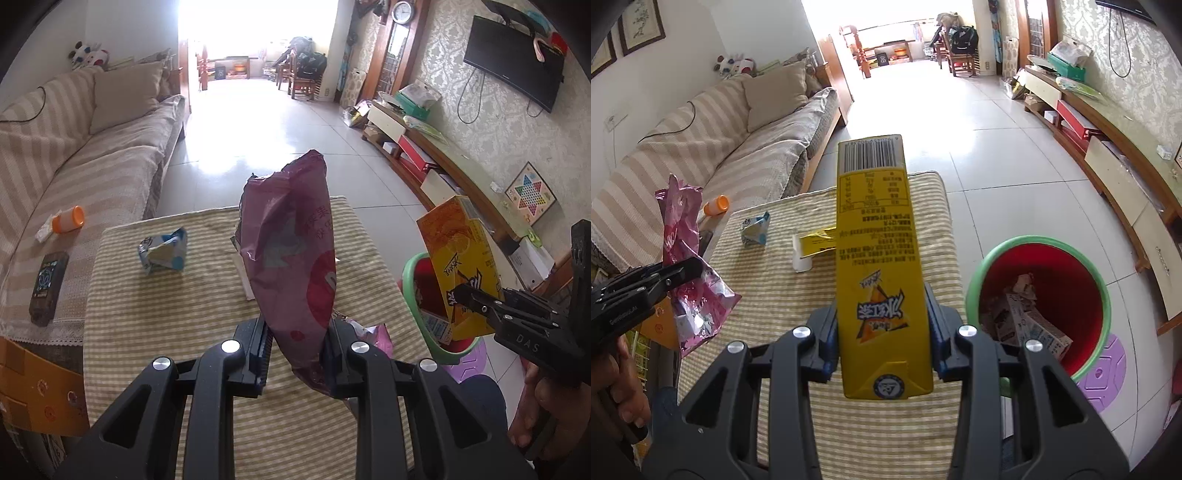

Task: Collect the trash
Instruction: 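Carry pink wrapper and juice box over the red bin and open both tools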

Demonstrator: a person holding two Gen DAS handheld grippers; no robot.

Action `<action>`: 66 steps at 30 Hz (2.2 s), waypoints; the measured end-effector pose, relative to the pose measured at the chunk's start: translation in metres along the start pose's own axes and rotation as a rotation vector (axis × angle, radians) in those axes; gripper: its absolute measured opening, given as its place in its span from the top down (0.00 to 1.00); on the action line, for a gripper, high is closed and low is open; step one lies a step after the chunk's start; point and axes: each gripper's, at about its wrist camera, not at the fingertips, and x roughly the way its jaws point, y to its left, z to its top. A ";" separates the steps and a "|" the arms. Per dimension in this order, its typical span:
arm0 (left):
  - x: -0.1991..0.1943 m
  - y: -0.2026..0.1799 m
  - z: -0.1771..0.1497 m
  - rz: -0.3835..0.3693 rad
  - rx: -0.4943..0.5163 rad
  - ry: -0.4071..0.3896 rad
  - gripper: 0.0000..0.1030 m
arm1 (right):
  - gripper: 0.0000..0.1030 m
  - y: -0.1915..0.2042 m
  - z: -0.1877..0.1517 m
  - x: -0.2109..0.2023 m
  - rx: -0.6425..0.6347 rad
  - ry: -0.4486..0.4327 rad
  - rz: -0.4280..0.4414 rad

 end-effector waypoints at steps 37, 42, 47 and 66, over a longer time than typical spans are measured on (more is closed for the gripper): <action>0.134 -0.234 0.030 -0.336 0.311 0.191 0.78 | 0.64 -0.219 -0.030 0.006 0.330 0.030 -0.131; 0.150 -0.237 0.032 -0.327 0.325 0.224 0.73 | 0.64 -0.224 -0.030 0.018 0.343 0.043 -0.122; 0.164 -0.235 0.031 -0.325 0.314 0.244 0.73 | 0.64 -0.230 -0.029 0.027 0.344 0.058 -0.119; 0.154 -0.210 0.041 -0.269 0.241 0.200 0.11 | 0.05 -0.219 -0.028 0.028 0.334 0.053 -0.184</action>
